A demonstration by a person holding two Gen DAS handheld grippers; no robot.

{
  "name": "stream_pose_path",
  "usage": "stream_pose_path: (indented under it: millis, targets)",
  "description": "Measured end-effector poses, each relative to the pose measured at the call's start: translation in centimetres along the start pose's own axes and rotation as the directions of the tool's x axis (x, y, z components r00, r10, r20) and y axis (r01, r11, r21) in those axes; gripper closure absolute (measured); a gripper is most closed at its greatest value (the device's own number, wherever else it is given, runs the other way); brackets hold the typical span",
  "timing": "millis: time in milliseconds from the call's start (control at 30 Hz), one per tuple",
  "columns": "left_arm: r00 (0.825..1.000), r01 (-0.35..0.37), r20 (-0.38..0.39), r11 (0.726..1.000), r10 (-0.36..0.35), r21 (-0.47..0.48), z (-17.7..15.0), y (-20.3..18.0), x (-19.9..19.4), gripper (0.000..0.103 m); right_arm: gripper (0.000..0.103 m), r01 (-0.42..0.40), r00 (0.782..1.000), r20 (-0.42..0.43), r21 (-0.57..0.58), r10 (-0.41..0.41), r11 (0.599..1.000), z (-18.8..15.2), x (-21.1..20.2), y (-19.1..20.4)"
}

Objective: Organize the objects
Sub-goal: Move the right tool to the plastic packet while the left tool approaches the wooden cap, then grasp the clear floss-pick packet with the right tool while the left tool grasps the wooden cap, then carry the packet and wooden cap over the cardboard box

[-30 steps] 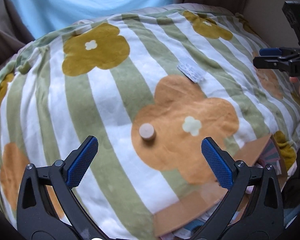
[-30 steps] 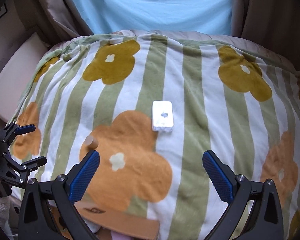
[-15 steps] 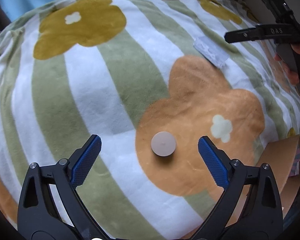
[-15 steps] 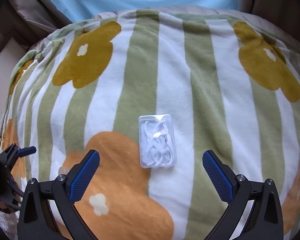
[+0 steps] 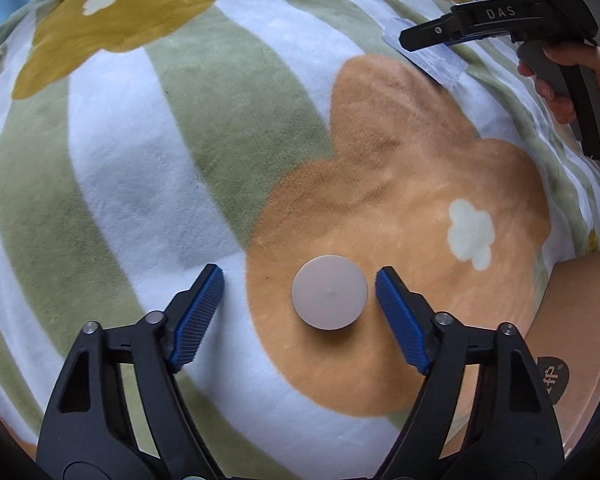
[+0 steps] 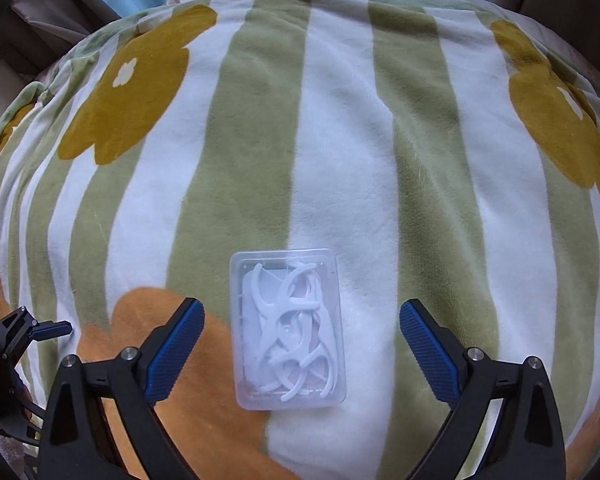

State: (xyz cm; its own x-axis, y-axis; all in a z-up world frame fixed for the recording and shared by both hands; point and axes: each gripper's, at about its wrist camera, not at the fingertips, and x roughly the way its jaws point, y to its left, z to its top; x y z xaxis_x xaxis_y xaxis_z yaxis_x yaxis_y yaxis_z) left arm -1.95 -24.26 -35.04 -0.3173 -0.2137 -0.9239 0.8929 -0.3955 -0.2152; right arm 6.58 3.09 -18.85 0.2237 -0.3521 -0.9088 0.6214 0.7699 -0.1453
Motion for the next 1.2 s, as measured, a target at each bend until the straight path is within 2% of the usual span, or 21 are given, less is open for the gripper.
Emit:
stream_pose_path:
  millis: [33, 100, 133, 200, 300, 333, 433, 667, 867, 1200]
  targets:
    - [1.000, -0.002, 0.001, 1.000, 0.002, 0.006, 0.0, -0.1, 0.1, 0.030, 0.006, 0.001, 1.000, -0.003, 0.002, -0.001, 1.000, 0.0, 0.2, 0.0]
    - [1.000, 0.002, 0.006, 1.000, -0.002, 0.017, -0.1, -0.3, 0.1, 0.035, 0.020, -0.002, 1.000, -0.006, 0.003, 0.002, 1.000, -0.1, 0.4, 0.0]
    - [1.000, 0.005, 0.007, 1.000, -0.005, 0.021, -0.1, -0.4, 0.2, 0.037, 0.022, -0.005, 1.000, -0.013, 0.003, 0.005, 1.000, -0.1, 0.7, -0.1]
    - [1.000, 0.001, 0.013, 0.999, -0.001, 0.037, -0.2, -0.6, 0.2, 0.051, 0.032, -0.011, 1.000, -0.019, 0.011, 0.011, 1.000, -0.2, 1.0, -0.2]
    - [1.000, 0.023, 0.012, 0.998, -0.023, 0.056, -0.3, -1.0, 0.2, 0.070, 0.042, -0.023, 1.000, -0.013, 0.017, 0.023, 1.000, -0.4, 1.2, -0.2]
    - [1.000, 0.027, 0.013, 0.998, -0.028, 0.061, -0.3, -1.1, 0.2, 0.072, 0.044, -0.026, 1.000, -0.010, 0.017, 0.026, 1.000, -0.4, 1.2, -0.2]
    - [1.000, 0.021, 0.013, 0.997, -0.022, 0.076, -0.5, -1.5, 0.2, 0.073, 0.053, -0.035, 0.999, 0.000, 0.021, 0.035, 0.999, -0.4, 1.0, -0.2]
    - [1.000, 0.022, 0.016, 0.998, -0.023, 0.060, -0.9, -1.7, 0.0, 0.073, 0.053, -0.040, 0.999, 0.008, 0.025, 0.039, 0.999, -0.5, 0.5, -0.8]
    - [1.000, 0.014, 0.026, 0.998, -0.016, 0.055, 0.2, -1.9, -0.7, 0.073, 0.053, -0.043, 0.999, 0.026, 0.022, 0.042, 0.999, -0.6, -0.6, -1.1]
    - [0.996, -0.020, 0.087, 0.999, 0.017, 0.033, 1.3, -3.3, -4.7, 0.073, 0.053, -0.052, 0.996, 0.073, -0.025, 0.054, 0.998, -0.9, -4.5, -0.1]
